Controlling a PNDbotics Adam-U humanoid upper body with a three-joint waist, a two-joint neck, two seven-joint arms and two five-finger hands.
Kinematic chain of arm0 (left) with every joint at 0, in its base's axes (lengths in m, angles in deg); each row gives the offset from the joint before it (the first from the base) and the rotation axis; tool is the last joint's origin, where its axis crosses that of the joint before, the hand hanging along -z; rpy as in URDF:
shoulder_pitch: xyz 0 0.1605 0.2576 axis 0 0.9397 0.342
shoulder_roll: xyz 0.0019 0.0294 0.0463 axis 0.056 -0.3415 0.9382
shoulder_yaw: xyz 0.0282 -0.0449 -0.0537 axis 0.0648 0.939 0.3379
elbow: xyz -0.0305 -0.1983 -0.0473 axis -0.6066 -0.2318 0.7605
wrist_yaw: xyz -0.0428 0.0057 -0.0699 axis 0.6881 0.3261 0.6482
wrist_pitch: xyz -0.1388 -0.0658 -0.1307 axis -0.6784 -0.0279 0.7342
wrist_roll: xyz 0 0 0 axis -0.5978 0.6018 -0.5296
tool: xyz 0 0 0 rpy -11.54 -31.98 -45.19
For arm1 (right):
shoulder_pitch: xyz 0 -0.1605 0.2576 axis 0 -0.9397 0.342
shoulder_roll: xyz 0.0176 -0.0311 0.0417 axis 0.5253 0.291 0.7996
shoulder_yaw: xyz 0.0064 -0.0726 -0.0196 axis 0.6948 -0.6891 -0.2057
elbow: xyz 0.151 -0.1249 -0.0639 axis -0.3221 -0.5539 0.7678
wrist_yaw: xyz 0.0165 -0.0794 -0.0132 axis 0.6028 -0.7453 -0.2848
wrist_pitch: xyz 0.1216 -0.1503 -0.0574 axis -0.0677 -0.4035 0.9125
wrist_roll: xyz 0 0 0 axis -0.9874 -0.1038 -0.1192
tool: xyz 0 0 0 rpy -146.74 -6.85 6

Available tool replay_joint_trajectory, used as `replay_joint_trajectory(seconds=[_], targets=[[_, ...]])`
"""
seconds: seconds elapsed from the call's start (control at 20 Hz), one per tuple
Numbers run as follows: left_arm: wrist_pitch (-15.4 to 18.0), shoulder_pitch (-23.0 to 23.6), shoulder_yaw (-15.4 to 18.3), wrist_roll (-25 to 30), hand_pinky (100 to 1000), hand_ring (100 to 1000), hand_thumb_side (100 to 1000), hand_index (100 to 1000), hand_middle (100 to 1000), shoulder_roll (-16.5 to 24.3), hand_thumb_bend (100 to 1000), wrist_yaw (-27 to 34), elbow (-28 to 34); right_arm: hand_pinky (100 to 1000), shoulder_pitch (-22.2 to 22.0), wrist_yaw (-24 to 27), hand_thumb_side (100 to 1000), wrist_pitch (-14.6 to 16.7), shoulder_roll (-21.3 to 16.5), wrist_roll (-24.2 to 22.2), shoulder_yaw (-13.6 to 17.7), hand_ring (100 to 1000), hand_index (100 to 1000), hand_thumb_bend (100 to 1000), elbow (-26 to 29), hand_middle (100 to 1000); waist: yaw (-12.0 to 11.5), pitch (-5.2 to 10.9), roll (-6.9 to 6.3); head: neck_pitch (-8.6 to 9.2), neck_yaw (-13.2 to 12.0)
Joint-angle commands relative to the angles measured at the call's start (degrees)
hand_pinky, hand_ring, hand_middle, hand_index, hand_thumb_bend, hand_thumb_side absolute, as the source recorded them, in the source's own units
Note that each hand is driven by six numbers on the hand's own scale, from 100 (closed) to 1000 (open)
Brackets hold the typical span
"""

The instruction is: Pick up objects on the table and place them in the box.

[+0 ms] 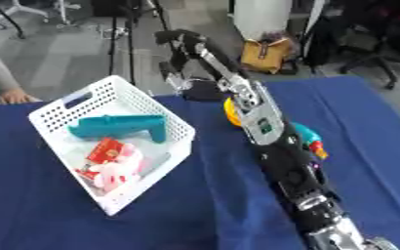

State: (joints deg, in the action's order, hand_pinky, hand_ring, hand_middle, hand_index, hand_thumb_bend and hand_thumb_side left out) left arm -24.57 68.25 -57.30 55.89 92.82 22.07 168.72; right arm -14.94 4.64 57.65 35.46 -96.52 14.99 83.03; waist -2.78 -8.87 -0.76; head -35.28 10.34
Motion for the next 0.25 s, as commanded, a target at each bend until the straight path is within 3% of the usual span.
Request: replay_joint_trajectory(seconds=[0.05,0.25], targets=[[-0.07,-0.11,0.83,-0.61,763,678,886,823,724,1.34,254,-0.55,1.14,491,-1.82,4.94,425,-1.09,-5.49,-0.5,1.83,536,892,100,5.83,801,0.55,1.08,0.06,-0.11,-1.05],[-0.34,0.36,0.8,-0.81,763,679,894,823,726,1.43,249,-0.86,1.14,474,-6.68,9.04,433,-2.38,-8.83,-0.73,3.84,524,892,100,10.72,792,1.82,0.95,0.0,-0.34,-2.06]])
